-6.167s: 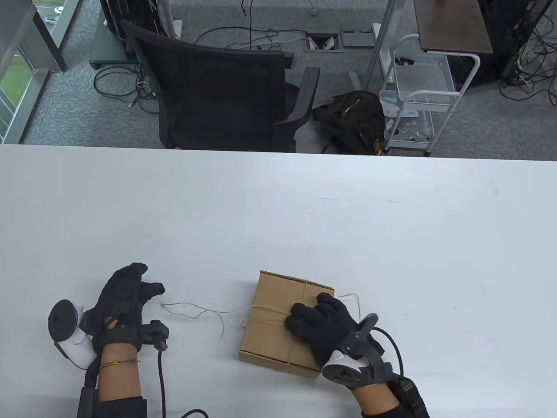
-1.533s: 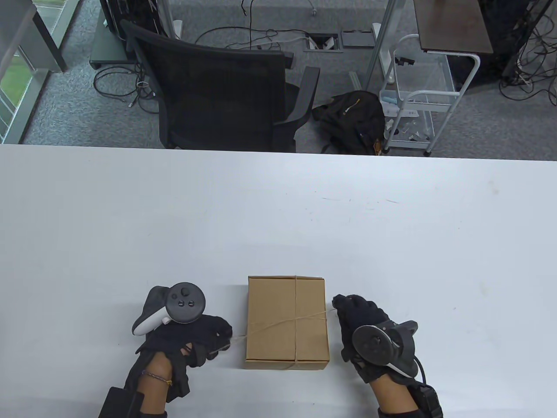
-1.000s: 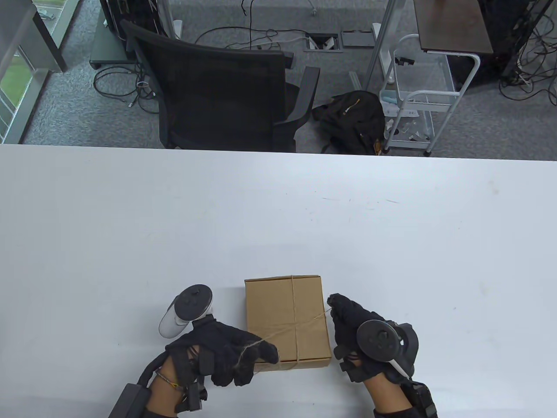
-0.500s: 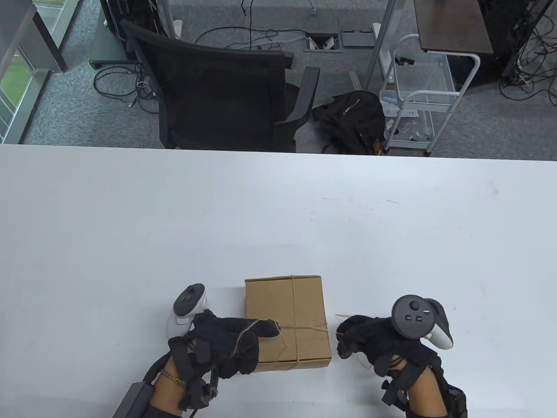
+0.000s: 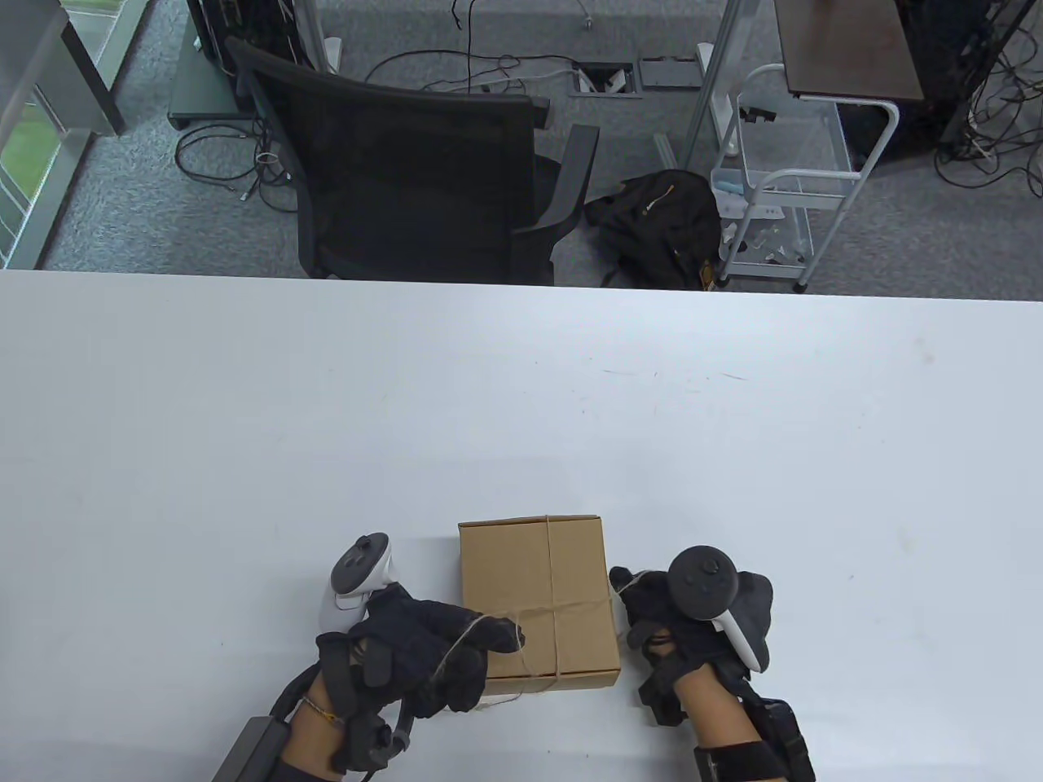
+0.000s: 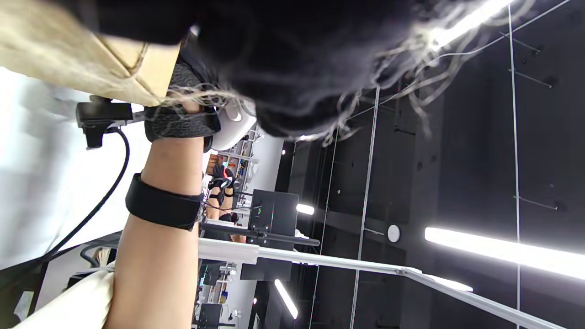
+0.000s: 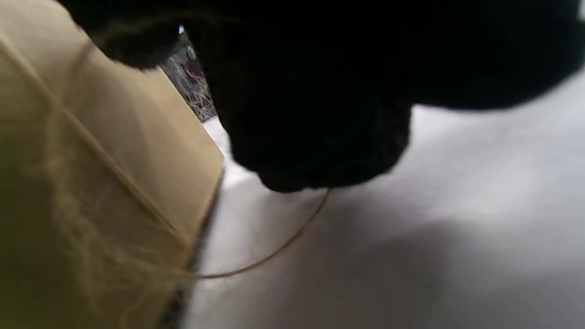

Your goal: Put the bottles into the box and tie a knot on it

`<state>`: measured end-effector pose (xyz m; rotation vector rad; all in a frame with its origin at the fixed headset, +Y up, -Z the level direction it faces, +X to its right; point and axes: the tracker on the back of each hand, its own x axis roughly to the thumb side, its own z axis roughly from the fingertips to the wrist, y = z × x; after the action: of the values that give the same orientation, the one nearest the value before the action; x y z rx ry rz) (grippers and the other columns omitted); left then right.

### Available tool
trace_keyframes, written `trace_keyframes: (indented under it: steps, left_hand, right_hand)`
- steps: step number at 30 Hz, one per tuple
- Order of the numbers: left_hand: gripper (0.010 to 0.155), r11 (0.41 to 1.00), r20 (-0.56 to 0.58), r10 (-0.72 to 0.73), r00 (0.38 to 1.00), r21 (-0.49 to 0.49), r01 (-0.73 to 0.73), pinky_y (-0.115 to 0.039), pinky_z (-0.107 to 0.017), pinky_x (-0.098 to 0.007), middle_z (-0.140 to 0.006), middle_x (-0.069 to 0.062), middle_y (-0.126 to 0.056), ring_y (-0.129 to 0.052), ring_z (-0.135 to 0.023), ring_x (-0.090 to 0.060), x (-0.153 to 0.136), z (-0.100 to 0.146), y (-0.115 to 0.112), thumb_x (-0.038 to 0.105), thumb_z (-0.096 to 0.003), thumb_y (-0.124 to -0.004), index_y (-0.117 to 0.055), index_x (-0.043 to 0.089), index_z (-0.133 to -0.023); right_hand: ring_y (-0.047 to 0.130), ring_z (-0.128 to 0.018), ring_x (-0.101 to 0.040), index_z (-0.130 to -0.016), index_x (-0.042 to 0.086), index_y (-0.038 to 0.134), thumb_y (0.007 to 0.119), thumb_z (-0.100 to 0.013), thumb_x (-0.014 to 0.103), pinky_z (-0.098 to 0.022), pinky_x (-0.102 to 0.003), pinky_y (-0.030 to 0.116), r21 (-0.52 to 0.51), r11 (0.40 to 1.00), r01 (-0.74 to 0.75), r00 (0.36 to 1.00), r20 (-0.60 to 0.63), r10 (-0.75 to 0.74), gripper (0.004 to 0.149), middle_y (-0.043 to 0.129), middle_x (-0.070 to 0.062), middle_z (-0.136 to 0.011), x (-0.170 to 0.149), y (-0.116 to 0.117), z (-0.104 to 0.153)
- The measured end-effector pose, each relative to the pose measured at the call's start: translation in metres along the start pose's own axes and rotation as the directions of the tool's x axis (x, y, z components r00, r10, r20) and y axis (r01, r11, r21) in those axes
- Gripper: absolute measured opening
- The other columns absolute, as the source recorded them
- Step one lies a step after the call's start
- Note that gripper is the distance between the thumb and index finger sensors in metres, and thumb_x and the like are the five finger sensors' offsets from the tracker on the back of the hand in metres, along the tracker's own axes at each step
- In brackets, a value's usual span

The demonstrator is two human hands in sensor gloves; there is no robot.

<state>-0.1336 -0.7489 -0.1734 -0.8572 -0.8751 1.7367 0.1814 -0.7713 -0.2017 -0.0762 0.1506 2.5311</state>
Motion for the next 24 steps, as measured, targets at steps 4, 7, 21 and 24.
trace_keyframes:
  steps: [4,7,21,24]
  left_hand:
    - [0.061,0.997,0.008,0.030,1.000,0.076,-0.030,-0.092,-0.013,-0.026,-0.058,-0.002,-0.108,-0.102,-0.015,-0.005,0.001,0.002,0.003,0.049,-0.0571,-0.077,-0.065,0.028,-0.113]
    - [0.066,0.984,-0.045,-0.026,0.999,0.176,0.033,-0.092,-0.013,-0.024,-0.060,-0.001,-0.107,-0.102,-0.016,-0.004,0.001,0.006,0.007,0.052,-0.0583,-0.073,-0.055,0.028,-0.117]
    - [0.073,0.746,-0.491,-0.422,0.762,0.288,0.600,-0.092,-0.009,-0.025,-0.056,-0.006,-0.109,-0.102,-0.012,-0.006,0.017,0.005,-0.007,0.053,-0.0558,-0.078,-0.059,0.013,-0.114]
    - [0.073,0.721,-0.525,-0.446,0.725,0.270,0.638,-0.092,-0.009,-0.025,-0.055,-0.005,-0.108,-0.102,-0.012,-0.005,0.015,0.003,-0.009,0.053,-0.0558,-0.078,-0.059,0.012,-0.114]
  right_hand:
    - [0.102,-0.034,-0.030,-0.081,0.002,0.092,0.058,-0.046,0.057,-0.022,-0.040,0.091,-0.091,0.991,0.102,0.985,0.147,-0.088,0.073,0.100,-0.023,-0.064,0.003,-0.007,0.005]
    - [0.096,-0.050,-0.039,-0.090,0.003,0.084,0.058,-0.046,0.058,-0.034,-0.048,0.086,-0.186,0.965,0.185,0.945,0.302,-0.123,0.074,0.092,-0.024,-0.079,0.011,-0.018,0.013]
    - [0.042,-0.101,-0.045,-0.106,0.017,0.062,0.065,-0.044,0.059,-0.068,-0.070,0.046,-0.025,0.998,0.051,0.550,0.835,-0.007,0.074,0.055,-0.011,-0.113,0.083,-0.004,0.059]
    - [0.041,-0.102,-0.042,-0.104,0.018,0.067,0.068,-0.044,0.059,-0.069,-0.069,0.044,0.028,0.999,0.035,0.533,0.845,-0.043,0.072,0.057,-0.009,-0.113,0.084,0.003,0.057]
